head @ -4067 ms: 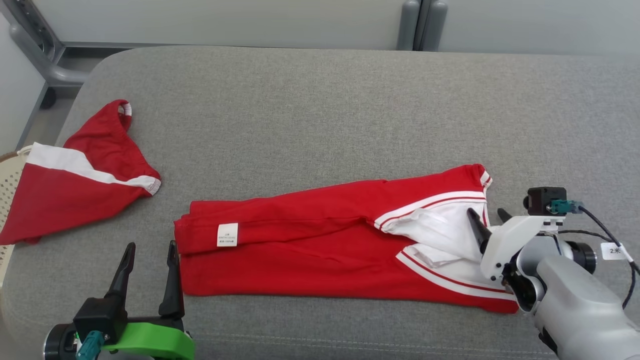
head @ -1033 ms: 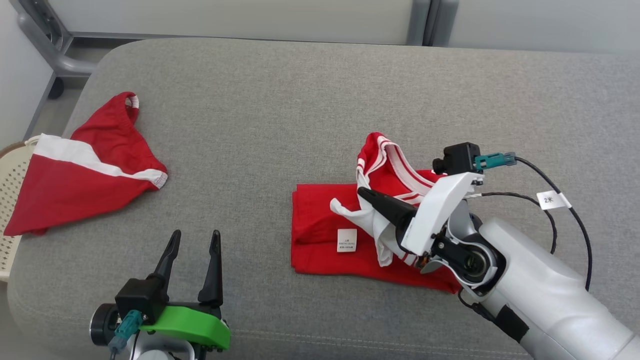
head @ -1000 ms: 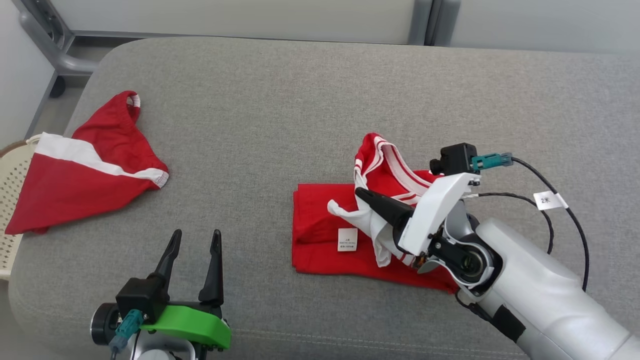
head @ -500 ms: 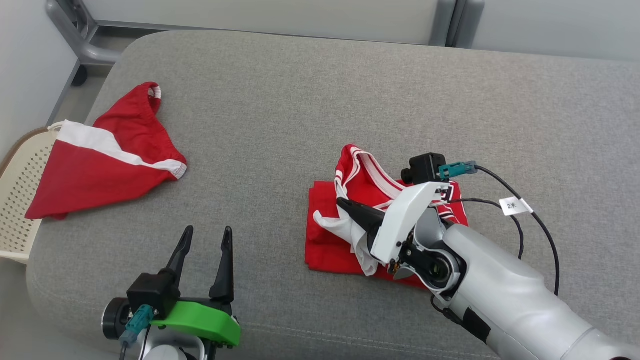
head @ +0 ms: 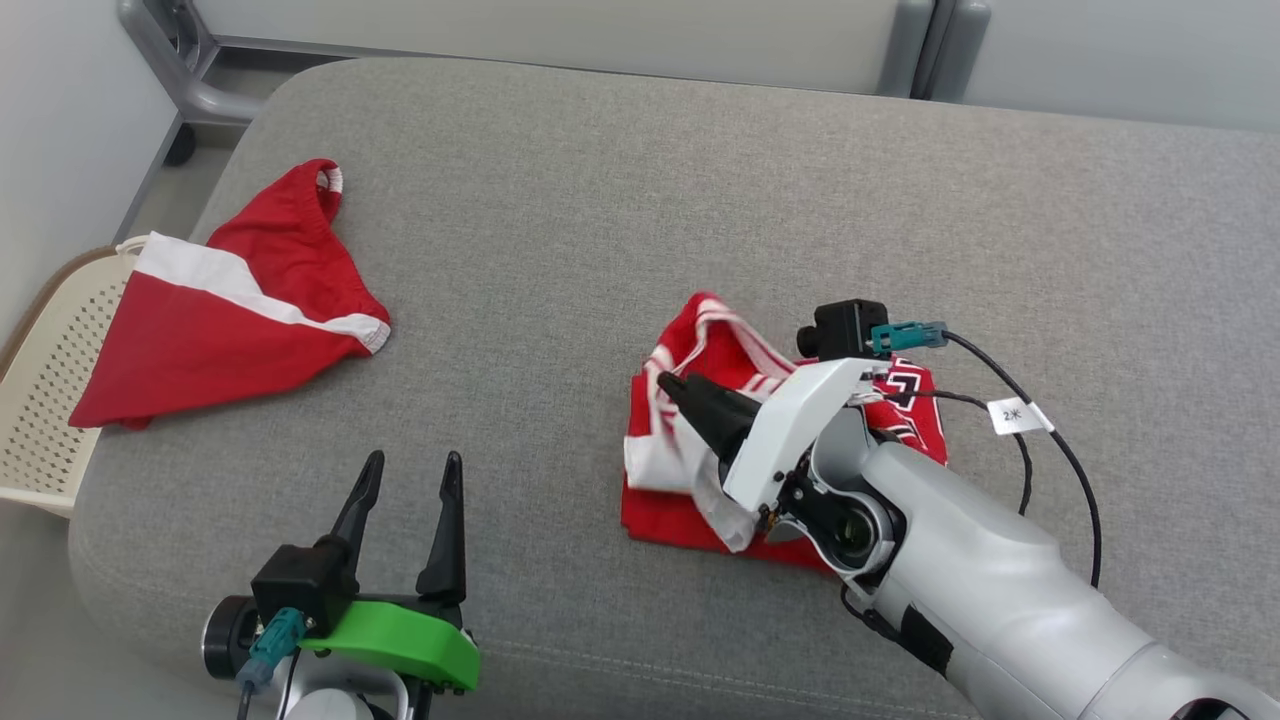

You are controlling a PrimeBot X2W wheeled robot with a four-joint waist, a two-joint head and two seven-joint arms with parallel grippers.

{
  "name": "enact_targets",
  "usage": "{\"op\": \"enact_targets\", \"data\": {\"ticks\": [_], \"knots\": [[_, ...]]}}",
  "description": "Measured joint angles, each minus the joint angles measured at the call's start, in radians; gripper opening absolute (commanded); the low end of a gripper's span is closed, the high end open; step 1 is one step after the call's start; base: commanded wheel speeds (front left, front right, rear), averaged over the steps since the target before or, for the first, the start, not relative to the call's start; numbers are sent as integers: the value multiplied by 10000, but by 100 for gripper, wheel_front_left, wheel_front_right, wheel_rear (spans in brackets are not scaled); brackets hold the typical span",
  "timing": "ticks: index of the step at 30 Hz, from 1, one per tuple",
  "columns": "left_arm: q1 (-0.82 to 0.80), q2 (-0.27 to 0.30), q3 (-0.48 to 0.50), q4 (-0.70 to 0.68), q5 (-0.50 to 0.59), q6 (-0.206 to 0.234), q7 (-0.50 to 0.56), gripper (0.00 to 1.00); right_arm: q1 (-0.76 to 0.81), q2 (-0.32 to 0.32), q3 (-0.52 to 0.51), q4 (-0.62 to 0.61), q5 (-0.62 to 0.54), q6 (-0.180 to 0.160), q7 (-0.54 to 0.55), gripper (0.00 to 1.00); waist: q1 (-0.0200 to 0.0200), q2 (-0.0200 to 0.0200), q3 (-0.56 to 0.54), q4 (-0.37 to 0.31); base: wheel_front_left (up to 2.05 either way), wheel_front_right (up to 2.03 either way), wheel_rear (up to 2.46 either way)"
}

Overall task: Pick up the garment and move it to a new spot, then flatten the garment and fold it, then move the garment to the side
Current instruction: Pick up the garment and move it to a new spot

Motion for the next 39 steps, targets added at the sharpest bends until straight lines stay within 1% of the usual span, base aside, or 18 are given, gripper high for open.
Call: {"op": "enact_targets", "data": {"ticks": [4, 6, 14, 19, 23, 25, 32, 39], "knots": [[2, 0, 59, 4, 25, 0, 0, 100, 10, -81, -50, -462, 257, 0, -265, 100, 0, 0, -66, -21, 0, 0, 0], [11, 0, 117, -2, 52, 0, 0, 100, 36, -244, -92, -840, 368, 0, -535, 100, 0, 0, -110, -53, 0, 0, 0], [101, 0, 272, -111, 196, -15, 0, 100, 276, -1505, -316, -2151, 420, 0, -1896, 100, 0, 0, -227, -290, 0, 0, 0], [204, 0, 341, -215, 284, -44, 0, 100, 447, -2374, -347, -2314, -272, 0, -2654, 100, 0, 0, -243, -427, 0, 0, 0], [230, 0, 403, -261, 314, -69, 0, 100, 642, -2786, -359, -2079, -1104, 0, -2894, 100, 0, 0, -265, -491, 0, 0, 0], [264, 0, 424, -268, 337, -77, 0, 100, 838, -2880, -387, -1873, -1342, 0, -2947, 100, 0, 0, -279, -509, 0, 0, 0], [279, 0, 470, -280, 382, -92, 0, 100, 1343, -2830, -533, -1455, -1862, 2, -2989, 100, 0, 0, -275, -561, 0, 0, 0], [282, 0, 466, -278, 382, -140, 0, 100, 1371, -2660, -732, -888, -2987, 2, -3024, 100, 0, 0, -232, -589, 0, 0, 0]]}}
